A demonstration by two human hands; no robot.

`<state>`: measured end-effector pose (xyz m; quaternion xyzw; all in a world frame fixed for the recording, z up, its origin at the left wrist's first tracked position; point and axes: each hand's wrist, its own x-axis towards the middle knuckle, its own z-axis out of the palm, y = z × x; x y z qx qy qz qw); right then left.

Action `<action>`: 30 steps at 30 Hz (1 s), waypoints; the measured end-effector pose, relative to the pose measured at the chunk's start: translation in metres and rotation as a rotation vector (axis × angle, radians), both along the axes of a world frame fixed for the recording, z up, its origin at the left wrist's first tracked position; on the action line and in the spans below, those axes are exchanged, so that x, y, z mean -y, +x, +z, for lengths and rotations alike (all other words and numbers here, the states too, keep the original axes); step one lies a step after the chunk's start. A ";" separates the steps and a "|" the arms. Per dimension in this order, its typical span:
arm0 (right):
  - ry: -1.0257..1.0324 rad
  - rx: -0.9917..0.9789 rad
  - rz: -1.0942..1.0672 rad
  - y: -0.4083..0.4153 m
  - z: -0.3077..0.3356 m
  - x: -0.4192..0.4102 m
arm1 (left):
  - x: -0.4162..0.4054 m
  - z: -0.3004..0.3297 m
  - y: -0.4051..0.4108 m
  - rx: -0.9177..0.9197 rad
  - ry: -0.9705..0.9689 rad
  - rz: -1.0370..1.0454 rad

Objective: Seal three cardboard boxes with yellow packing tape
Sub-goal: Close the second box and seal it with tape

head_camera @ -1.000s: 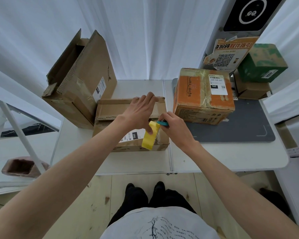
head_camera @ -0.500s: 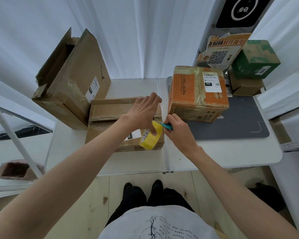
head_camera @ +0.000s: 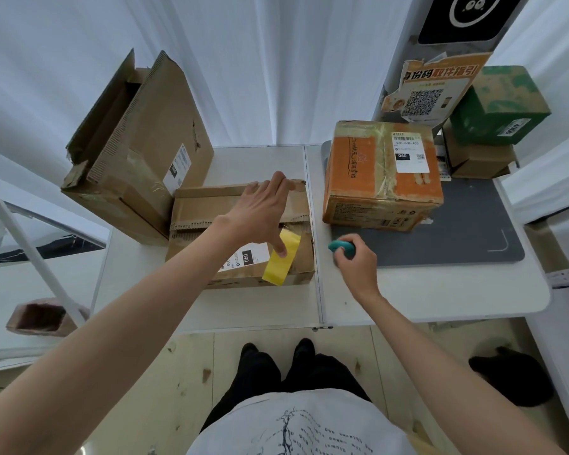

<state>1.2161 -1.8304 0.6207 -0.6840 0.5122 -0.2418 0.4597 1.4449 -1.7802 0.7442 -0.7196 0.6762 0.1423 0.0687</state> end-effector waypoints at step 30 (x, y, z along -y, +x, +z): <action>0.524 0.282 0.225 0.088 0.033 -0.018 | -0.021 0.001 0.007 0.053 -0.149 -0.076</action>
